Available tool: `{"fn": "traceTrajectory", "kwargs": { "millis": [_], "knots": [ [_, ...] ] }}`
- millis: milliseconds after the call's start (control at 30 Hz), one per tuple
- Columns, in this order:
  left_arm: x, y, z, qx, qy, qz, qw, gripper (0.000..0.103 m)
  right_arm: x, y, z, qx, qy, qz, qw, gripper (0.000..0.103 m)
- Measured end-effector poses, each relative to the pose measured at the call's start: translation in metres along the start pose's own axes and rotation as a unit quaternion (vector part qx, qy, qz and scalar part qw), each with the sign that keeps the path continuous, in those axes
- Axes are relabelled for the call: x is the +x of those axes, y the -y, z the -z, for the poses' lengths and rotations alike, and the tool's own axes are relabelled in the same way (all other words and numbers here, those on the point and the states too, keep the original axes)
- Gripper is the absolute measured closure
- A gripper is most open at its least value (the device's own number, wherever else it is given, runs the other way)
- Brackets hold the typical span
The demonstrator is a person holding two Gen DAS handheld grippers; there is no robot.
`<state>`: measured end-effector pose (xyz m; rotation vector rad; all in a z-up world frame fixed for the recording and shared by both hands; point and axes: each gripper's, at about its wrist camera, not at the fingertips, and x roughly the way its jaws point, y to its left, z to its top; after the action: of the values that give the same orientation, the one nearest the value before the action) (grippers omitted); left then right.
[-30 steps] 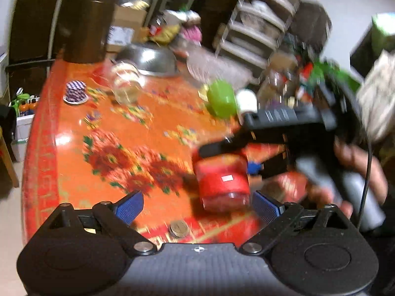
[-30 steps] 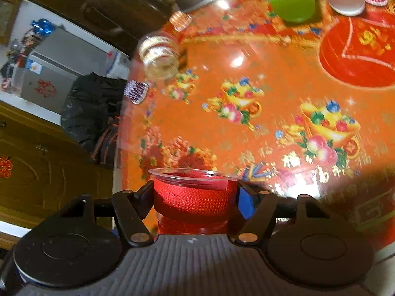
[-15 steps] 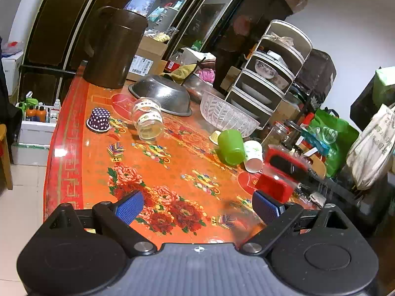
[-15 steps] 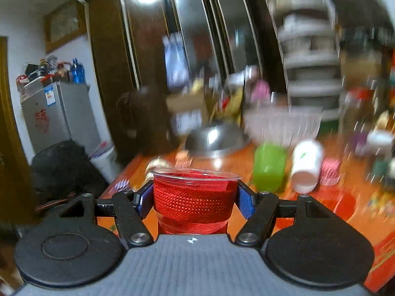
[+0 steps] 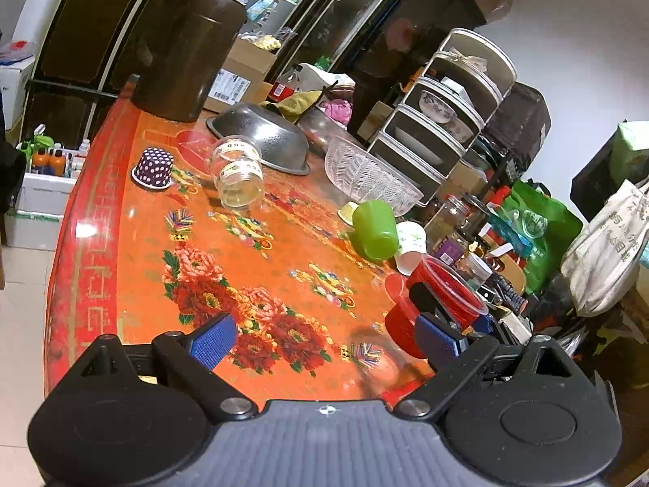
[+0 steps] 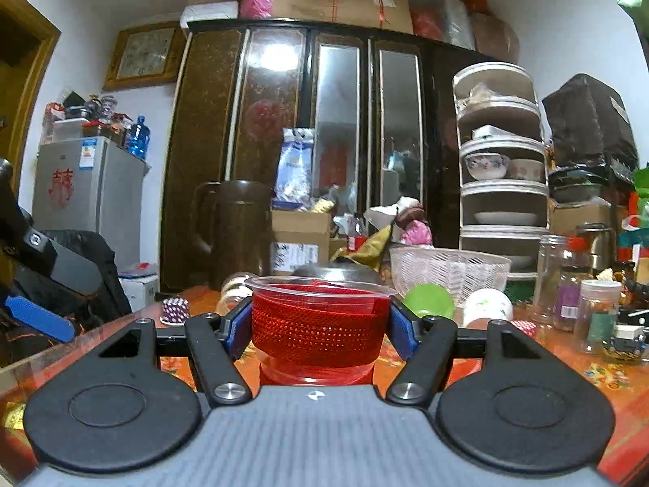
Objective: Flip cup upright
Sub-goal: 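Rotate the cup rim-up with the right tool and lower it toward the table, then set the cup upright on the table and open the right tool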
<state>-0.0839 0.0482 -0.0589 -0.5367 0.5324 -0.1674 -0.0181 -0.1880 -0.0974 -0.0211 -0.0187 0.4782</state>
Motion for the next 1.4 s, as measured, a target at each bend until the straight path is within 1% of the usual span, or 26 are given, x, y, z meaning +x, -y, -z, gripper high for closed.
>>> {"fn": "traceTrajectory", "kwargs": {
  "millis": [167,233,400,467,700,833,1000,1033,1100,1167,1200,1267,1333,1400],
  "knots": [
    [0.000,-0.007,0.001,-0.011,0.001,0.000,0.9999,0.007,-0.011,-0.008,0.009,-0.004,-0.001,-0.010,1.000,0.037],
    [0.001,-0.008,0.002,-0.013,0.000,0.001,0.9999,0.007,-0.017,-0.011,0.014,-0.011,0.007,-0.007,1.000,0.037],
    [0.003,-0.008,0.005,-0.014,-0.004,0.006,0.9999,0.007,-0.029,-0.011,0.028,-0.003,0.043,-0.010,0.999,0.037],
    [0.003,-0.008,0.007,-0.014,-0.005,0.006,0.9999,0.007,-0.027,-0.011,0.031,-0.001,0.037,-0.014,0.999,0.037],
    [0.000,-0.006,0.009,-0.011,0.001,0.000,0.9999,0.007,-0.020,-0.012,0.036,0.003,0.018,-0.004,1.000,0.035],
    [-0.001,-0.005,0.010,-0.009,0.002,-0.002,1.0000,0.007,-0.021,-0.016,0.037,-0.006,0.017,-0.003,1.000,0.029],
    [-0.001,-0.003,0.013,-0.007,-0.003,-0.006,1.0000,0.007,-0.019,-0.015,0.038,0.000,0.009,-0.009,1.000,0.024],
    [-0.001,-0.002,0.014,-0.005,-0.004,-0.007,1.0000,0.007,-0.019,-0.015,0.038,0.001,0.007,-0.011,1.000,0.020],
    [-0.001,0.002,0.015,0.005,-0.002,-0.013,0.9999,0.007,-0.019,-0.014,0.037,0.002,0.000,-0.012,1.000,0.014],
    [-0.002,0.006,0.018,0.025,0.004,-0.026,0.9994,0.006,-0.023,-0.011,0.035,0.009,-0.009,-0.015,1.000,0.004],
    [-0.002,0.009,0.019,0.037,0.011,-0.034,0.9986,0.005,-0.026,-0.008,0.033,0.016,-0.015,-0.017,1.000,0.001],
    [-0.003,0.014,0.023,0.071,0.020,-0.049,0.9961,0.000,-0.036,0.000,0.026,0.038,-0.031,-0.029,0.998,0.001],
    [-0.002,0.018,0.024,0.104,0.015,-0.065,0.9924,0.000,-0.047,0.009,0.014,0.050,-0.054,-0.041,0.996,0.001],
    [-0.004,0.024,0.025,0.134,0.017,-0.080,0.9876,0.000,-0.053,0.015,0.000,0.052,-0.084,-0.036,0.994,0.001]
  ]
}}
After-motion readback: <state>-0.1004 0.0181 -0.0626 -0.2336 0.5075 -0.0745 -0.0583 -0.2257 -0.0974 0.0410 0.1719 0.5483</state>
